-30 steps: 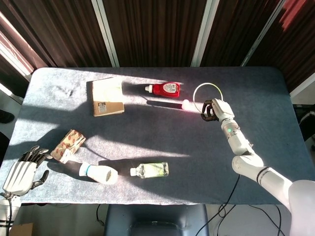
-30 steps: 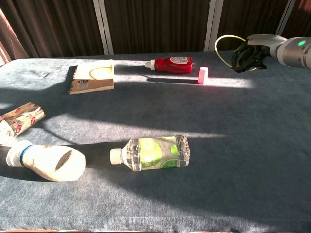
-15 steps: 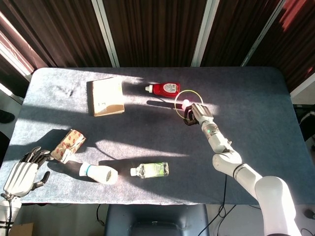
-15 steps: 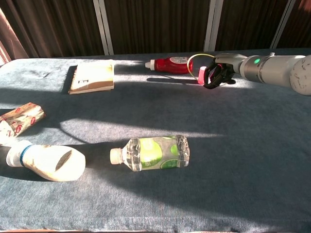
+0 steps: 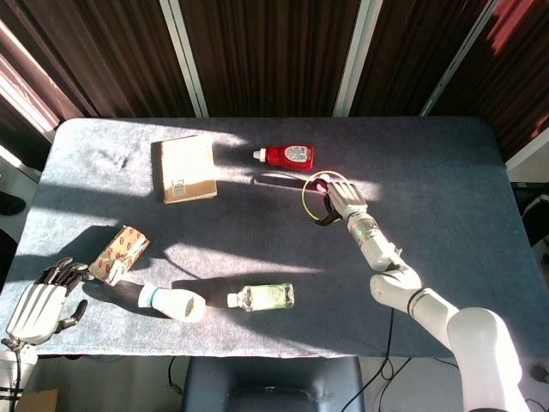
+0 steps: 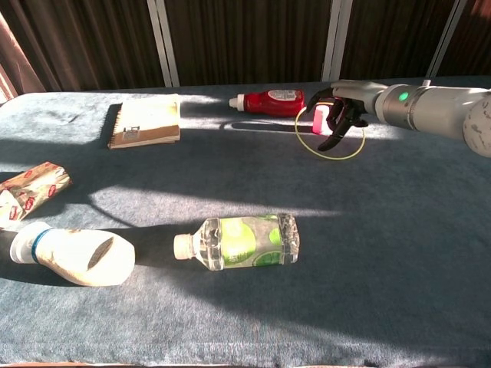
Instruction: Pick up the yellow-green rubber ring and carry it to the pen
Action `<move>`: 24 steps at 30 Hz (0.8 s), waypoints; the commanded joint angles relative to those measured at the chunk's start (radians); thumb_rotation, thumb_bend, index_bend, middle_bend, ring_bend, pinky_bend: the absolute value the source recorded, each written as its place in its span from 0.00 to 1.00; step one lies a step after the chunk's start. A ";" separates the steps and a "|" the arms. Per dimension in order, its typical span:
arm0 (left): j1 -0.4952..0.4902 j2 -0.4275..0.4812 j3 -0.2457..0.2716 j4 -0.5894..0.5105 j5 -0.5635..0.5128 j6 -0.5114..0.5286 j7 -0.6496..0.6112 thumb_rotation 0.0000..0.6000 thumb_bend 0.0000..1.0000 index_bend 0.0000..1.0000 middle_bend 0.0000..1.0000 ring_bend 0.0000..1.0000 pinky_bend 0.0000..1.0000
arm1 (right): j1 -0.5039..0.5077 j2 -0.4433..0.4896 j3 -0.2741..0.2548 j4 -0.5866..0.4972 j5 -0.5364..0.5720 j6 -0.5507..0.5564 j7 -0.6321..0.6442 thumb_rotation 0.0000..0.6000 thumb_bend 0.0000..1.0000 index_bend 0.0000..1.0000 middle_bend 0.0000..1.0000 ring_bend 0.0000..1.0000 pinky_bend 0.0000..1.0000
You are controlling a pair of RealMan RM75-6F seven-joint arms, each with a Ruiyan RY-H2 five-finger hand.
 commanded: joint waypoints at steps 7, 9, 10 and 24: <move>-0.001 -0.001 0.001 -0.002 -0.001 -0.002 0.009 1.00 0.41 0.33 0.21 0.10 0.22 | -0.149 0.256 -0.052 -0.490 -0.020 0.283 -0.270 1.00 0.13 0.35 0.89 0.98 0.95; 0.001 0.000 -0.001 -0.001 -0.003 0.003 0.006 1.00 0.41 0.33 0.21 0.10 0.22 | -0.221 0.341 -0.088 -0.650 -0.054 0.410 -0.368 1.00 0.13 0.40 0.87 0.91 0.89; 0.003 0.001 -0.003 -0.001 -0.005 0.006 0.004 1.00 0.41 0.33 0.21 0.10 0.22 | -0.258 0.372 -0.106 -0.712 -0.077 0.481 -0.413 1.00 0.13 0.43 0.85 0.88 0.87; 0.005 -0.001 -0.022 -0.002 -0.048 0.001 0.005 1.00 0.41 0.33 0.22 0.10 0.23 | -0.698 0.595 -0.296 -0.971 -0.152 0.996 -0.536 1.00 0.13 0.13 0.09 0.06 0.17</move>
